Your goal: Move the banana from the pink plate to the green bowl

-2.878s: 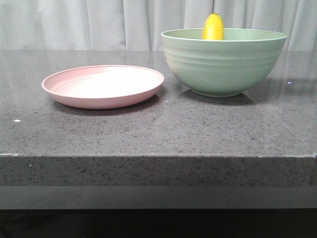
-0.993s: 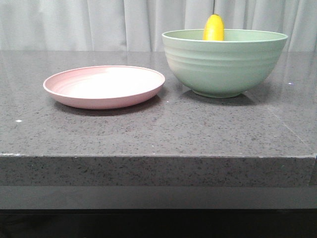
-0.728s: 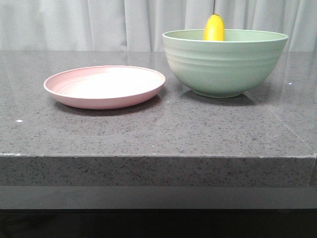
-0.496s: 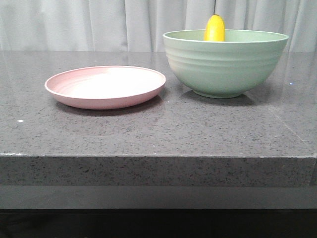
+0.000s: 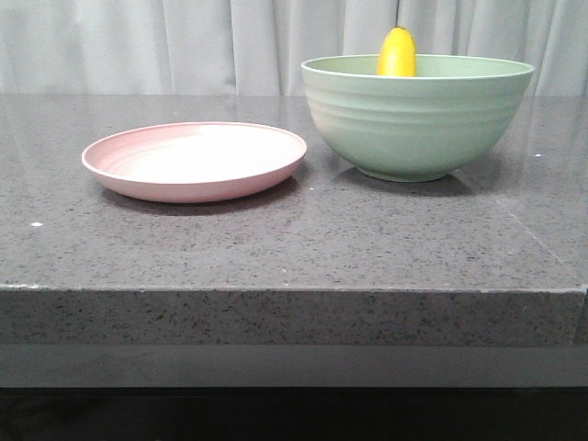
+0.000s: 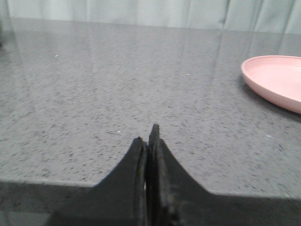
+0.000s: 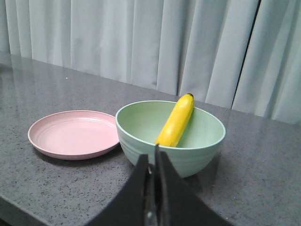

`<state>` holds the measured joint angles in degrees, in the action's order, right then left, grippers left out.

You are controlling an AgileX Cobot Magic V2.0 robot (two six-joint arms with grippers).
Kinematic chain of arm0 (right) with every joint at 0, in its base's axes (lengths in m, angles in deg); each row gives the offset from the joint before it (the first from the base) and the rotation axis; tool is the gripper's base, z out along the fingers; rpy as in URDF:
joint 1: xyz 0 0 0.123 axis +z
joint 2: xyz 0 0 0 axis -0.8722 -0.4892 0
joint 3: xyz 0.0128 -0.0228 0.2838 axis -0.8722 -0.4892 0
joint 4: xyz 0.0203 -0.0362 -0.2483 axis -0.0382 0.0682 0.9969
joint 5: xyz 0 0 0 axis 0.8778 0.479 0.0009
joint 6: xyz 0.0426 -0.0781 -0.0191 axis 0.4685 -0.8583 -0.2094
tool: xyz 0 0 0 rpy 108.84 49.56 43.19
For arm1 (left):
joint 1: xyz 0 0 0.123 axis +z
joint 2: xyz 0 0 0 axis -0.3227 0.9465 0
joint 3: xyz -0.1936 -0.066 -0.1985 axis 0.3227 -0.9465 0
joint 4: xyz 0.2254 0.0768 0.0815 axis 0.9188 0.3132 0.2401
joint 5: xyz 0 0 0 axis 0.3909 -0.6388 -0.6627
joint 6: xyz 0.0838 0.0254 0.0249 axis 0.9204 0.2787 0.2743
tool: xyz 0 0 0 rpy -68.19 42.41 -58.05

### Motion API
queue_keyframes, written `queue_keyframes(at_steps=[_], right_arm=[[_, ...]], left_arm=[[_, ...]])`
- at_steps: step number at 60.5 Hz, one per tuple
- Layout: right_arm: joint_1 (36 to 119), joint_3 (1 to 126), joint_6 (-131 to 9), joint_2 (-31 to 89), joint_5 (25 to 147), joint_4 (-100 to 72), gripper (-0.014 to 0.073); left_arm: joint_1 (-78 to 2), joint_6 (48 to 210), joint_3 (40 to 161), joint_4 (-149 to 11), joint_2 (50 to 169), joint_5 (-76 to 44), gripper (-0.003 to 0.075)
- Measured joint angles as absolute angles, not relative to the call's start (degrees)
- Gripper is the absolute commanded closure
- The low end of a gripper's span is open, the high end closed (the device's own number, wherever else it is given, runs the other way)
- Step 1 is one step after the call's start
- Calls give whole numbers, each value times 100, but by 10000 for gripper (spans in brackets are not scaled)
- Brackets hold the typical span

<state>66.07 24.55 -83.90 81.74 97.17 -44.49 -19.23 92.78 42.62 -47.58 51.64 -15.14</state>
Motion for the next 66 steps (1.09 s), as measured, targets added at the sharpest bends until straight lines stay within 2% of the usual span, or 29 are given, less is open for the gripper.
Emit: queue_keyframes(at_steps=[11, 66], right_arm=[[6607, 2455, -8390, 8174, 9717, -4449, 654], [6607, 2455, -8390, 8174, 9717, -4449, 654]], left_arm=[[-2307, 9278, 4262, -4592, 5164, -1492, 741], [-2308, 9278, 4262, -4559, 5164, -1471, 741]])
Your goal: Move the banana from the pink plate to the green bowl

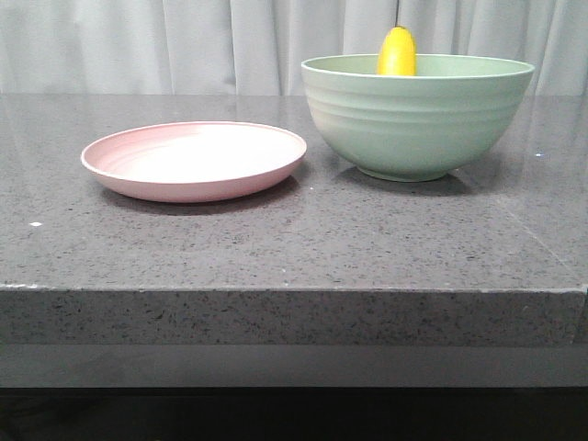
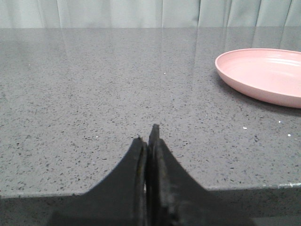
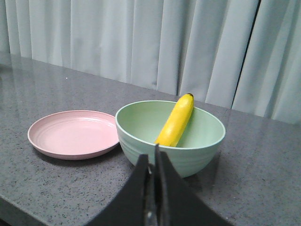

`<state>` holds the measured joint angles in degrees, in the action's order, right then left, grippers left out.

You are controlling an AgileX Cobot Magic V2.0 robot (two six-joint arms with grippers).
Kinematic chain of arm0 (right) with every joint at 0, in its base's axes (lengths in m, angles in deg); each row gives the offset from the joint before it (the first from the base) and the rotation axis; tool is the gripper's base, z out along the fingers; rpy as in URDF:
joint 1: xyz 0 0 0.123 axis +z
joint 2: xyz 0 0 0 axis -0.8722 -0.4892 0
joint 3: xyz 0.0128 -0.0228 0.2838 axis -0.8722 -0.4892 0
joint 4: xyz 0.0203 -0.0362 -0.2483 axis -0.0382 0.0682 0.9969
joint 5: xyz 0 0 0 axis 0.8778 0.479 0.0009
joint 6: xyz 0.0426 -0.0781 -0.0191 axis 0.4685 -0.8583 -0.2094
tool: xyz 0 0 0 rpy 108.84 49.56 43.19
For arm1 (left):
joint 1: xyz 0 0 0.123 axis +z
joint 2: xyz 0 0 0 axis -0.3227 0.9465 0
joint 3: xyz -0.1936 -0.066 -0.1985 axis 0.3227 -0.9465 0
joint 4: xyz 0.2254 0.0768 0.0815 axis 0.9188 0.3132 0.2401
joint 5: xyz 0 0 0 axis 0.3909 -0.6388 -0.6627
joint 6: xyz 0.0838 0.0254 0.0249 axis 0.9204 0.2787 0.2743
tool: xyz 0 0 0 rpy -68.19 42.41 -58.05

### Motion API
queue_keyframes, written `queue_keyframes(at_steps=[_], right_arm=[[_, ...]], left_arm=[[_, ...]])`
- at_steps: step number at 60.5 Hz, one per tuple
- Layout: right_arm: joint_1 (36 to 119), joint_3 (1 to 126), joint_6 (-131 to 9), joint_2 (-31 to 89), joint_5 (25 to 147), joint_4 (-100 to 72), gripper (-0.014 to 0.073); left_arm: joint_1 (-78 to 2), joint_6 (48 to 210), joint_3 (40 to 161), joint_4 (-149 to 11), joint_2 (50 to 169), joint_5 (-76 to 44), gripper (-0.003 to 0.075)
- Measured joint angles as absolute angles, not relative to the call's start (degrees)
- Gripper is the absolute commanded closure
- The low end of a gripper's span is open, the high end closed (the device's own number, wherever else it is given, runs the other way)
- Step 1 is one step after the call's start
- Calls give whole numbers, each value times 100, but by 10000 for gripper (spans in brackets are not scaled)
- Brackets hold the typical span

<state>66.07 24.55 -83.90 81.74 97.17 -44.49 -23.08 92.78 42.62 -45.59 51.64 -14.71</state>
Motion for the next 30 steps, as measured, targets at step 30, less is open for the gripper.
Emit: queue_keyframes(at_steps=[30], right_arm=[[6607, 2164, -7809, 8174, 9144, -3914, 654]], left_arm=[[-2308, 9278, 4262, -4559, 5164, -1471, 741]])
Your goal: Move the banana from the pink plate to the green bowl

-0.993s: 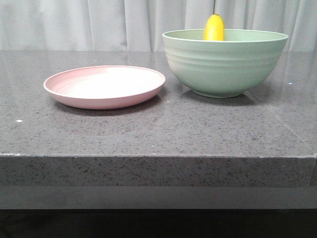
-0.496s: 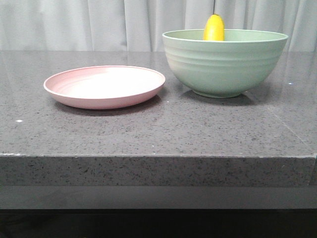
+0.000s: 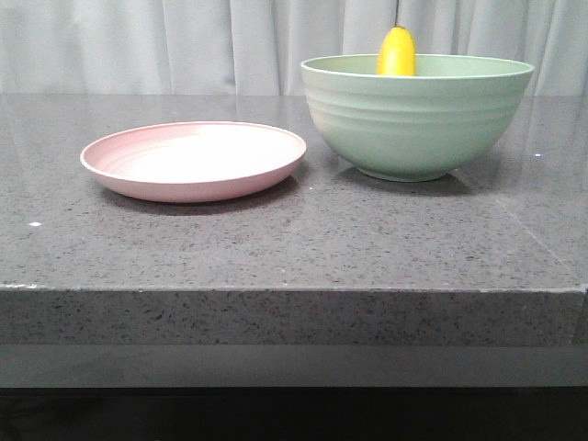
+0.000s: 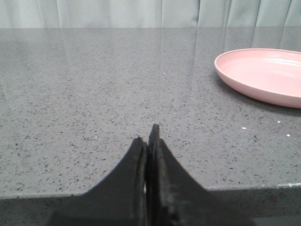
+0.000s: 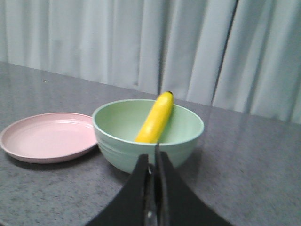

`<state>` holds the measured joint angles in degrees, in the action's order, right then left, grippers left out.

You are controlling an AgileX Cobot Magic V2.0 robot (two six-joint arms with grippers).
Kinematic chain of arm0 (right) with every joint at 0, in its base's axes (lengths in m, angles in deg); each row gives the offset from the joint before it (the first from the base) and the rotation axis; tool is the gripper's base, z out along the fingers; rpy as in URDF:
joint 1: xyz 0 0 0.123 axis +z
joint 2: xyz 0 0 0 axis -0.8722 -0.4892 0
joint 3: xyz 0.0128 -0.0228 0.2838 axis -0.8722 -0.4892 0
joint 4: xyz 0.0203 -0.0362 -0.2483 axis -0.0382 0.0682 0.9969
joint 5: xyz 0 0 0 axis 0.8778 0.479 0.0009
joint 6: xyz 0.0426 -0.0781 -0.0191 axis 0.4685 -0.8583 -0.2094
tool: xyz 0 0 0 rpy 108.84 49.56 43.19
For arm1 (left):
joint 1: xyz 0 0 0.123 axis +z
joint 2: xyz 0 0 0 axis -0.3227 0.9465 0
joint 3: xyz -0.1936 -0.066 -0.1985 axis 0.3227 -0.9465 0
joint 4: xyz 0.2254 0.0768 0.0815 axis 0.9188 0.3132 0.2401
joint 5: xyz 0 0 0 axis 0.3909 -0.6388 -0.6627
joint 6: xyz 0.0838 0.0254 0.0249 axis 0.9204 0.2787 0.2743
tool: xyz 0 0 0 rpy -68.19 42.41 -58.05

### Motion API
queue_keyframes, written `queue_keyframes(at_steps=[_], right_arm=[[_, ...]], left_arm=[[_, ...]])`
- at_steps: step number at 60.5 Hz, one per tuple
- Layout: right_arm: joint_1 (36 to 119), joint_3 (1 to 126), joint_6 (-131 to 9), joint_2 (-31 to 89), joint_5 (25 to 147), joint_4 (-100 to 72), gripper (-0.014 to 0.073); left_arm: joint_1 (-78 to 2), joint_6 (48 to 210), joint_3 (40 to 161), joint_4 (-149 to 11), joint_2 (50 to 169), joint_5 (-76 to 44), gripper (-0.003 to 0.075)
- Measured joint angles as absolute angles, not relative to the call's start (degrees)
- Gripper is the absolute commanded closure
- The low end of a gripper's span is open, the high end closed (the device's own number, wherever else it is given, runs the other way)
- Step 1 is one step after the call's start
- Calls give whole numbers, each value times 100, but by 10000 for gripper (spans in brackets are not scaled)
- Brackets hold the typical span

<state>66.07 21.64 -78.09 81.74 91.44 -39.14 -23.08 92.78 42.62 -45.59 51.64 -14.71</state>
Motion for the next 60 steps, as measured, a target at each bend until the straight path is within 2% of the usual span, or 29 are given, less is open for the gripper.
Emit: queue_keyframes(at_steps=[15, 24, 34, 60], right_arm=[[6584, 1088, -4855, 8174, 8168, -1227, 654], [6584, 323, -3766, 8319, 7696, -548, 654], [6584, 153, -3487, 8747, 7703, -437, 654], [6542, 153, -3439, 8805, 8144, -405, 654]], left_arm=[[-2308, 9278, 4262, -4559, 5164, -1471, 741], [-2308, 9278, 4262, -4559, 5164, -1471, 741], [-2308, 9278, 4262, -4559, 5164, -1459, 741], [-2308, 9278, 4262, -4559, 5164, -1444, 741]])
